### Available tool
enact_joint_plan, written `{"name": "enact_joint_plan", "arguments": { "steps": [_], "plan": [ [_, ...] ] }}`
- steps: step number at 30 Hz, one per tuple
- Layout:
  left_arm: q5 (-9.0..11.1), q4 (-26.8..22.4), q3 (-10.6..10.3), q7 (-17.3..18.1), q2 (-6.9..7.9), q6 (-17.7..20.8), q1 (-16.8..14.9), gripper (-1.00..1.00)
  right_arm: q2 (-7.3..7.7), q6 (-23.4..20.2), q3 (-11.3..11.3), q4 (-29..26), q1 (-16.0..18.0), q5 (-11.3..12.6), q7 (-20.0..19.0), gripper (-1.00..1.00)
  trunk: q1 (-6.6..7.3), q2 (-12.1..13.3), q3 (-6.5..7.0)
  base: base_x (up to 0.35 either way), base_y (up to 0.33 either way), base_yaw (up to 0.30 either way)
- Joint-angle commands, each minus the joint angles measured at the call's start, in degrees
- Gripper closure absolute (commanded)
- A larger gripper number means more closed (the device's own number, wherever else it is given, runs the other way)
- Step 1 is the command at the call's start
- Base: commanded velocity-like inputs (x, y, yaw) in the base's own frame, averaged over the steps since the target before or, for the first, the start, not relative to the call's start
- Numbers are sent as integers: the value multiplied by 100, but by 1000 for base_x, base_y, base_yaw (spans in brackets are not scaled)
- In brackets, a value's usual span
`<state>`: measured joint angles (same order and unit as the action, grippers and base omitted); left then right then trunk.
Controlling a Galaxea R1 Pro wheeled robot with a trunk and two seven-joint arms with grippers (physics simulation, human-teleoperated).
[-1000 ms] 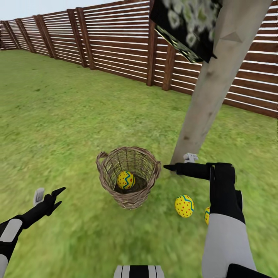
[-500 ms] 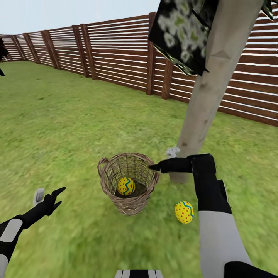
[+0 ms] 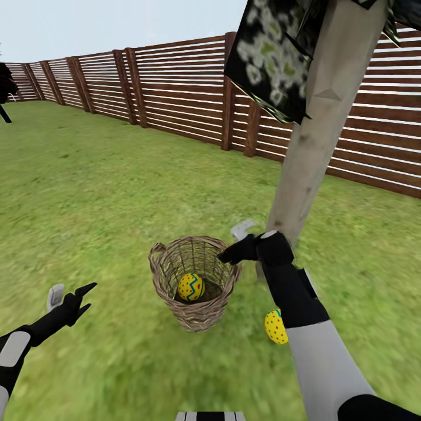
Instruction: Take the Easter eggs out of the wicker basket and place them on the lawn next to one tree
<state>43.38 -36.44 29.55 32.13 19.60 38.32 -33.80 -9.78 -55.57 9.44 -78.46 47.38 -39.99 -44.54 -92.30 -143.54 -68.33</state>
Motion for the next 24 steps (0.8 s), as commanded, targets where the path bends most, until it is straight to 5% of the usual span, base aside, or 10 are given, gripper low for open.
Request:
{"name": "enact_joint_plan", "arguments": {
  "steps": [1,3,6,16,24],
  "plan": [
    [15,0,21,10,-1,37,-4,-100,3,-9,139,-4,1,-68,21,-100,1,-2,-5,0,0,0],
    [27,11,29,11,-1,41,-4,-100,15,25,551,-10,-13,-69,212,-100,1,-2,-5,72,72,0],
    [40,17,26,12,-7,44,-4,-100,18,52,830,-7,-48,-65,302,-100,1,-2,-5,184,190,0],
    [48,22,25,13,-16,44,-4,-100,34,49,1292,-32,-79,-70,280,-100,1,-2,-5,219,228,0],
    [48,17,25,15,-18,36,-4,-100,35,-16,1348,46,-80,-102,223,-100,1,-2,-5,169,185,0]
  ]
}}
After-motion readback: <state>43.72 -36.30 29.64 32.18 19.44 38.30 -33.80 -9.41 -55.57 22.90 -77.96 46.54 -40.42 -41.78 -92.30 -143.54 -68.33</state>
